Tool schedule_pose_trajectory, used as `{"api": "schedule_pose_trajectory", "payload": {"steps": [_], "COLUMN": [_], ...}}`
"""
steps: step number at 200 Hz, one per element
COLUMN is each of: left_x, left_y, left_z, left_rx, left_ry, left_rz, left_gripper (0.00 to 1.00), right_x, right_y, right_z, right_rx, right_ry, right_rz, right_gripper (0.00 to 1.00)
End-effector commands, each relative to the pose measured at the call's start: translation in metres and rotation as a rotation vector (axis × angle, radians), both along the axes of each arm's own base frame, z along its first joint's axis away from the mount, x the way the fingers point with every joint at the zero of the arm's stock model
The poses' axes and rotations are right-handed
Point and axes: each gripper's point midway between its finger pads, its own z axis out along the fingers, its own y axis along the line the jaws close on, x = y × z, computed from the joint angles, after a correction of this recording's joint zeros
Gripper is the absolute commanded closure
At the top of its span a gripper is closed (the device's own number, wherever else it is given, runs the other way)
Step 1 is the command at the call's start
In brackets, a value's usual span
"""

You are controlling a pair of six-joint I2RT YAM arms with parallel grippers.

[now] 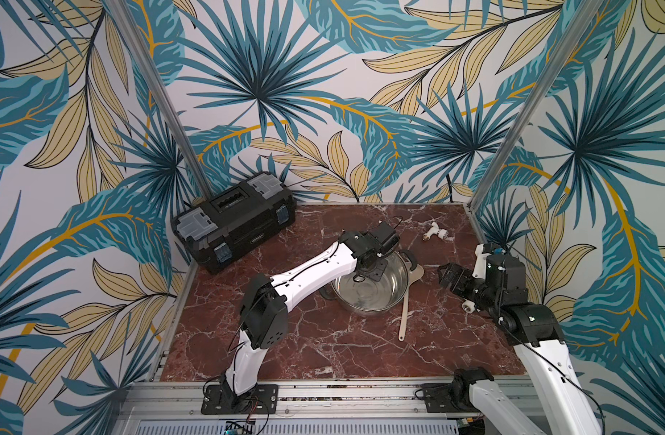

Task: Stir the soup with a spoon
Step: Pick up the lid from the pan, then place the lid at the center of the board.

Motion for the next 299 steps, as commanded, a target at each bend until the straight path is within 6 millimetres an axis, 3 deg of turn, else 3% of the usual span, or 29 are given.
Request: {"api": "schedule_pose_trajectory", "payload": {"steps": [1,24,50,106,144,172,196,213,236,256,299], "left_x": [0.004,0.005,0.01,0.017,0.019,0.012,-0.008,-0.028,-0.053,-0.063,-0.057], "left_y": [-0.008,-0.007,-0.004,0.017,0.055,0.112,0.178,0.225,0.27,0.289,0.3], "left_z": [-0.003,-0.002,0.015,0.091,0.152,0.177,0.167,0.146,0.113,0.076,0.008], "left_rx": [-0.017,-0.013,-0.022,-0.074,-0.137,-0.165,-0.133,-0.13,-0.118,-0.132,-0.165], "left_ry": [-0.007,-0.015,-0.064,-0.244,-0.388,-0.42,-0.432,-0.403,-0.365,-0.322,-0.267], "left_rz": [-0.001,0.002,0.01,0.039,0.112,0.203,0.31,0.404,0.512,0.594,0.691], "left_gripper": [0.51,0.56,0.65,0.72,0.72,0.72,0.72,0.72,0.72,0.72,0.72], "right_x": [-0.007,-0.008,-0.008,-0.007,-0.005,-0.001,0.001,0.002,0.004,0.007,0.003], "right_y": [0.002,0.001,0.001,0.001,0.002,0.006,0.01,0.012,0.014,0.019,0.025], "right_z": [-0.007,-0.006,-0.006,-0.005,-0.004,-0.001,0.005,0.01,0.014,0.011,-0.021], "right_rx": [0.007,0.007,0.004,0.001,0.008,0.019,0.035,0.038,0.042,0.058,0.061], "right_ry": [0.027,0.026,0.026,0.026,0.026,0.021,0.008,-0.001,-0.008,-0.001,0.083], "right_rz": [0.004,0.001,0.001,0.005,0.009,0.023,0.037,0.046,0.059,0.073,0.09], "right_gripper": [0.03,0.03,0.03,0.03,0.03,0.03,0.03,0.03,0.03,0.03,0.03]}}
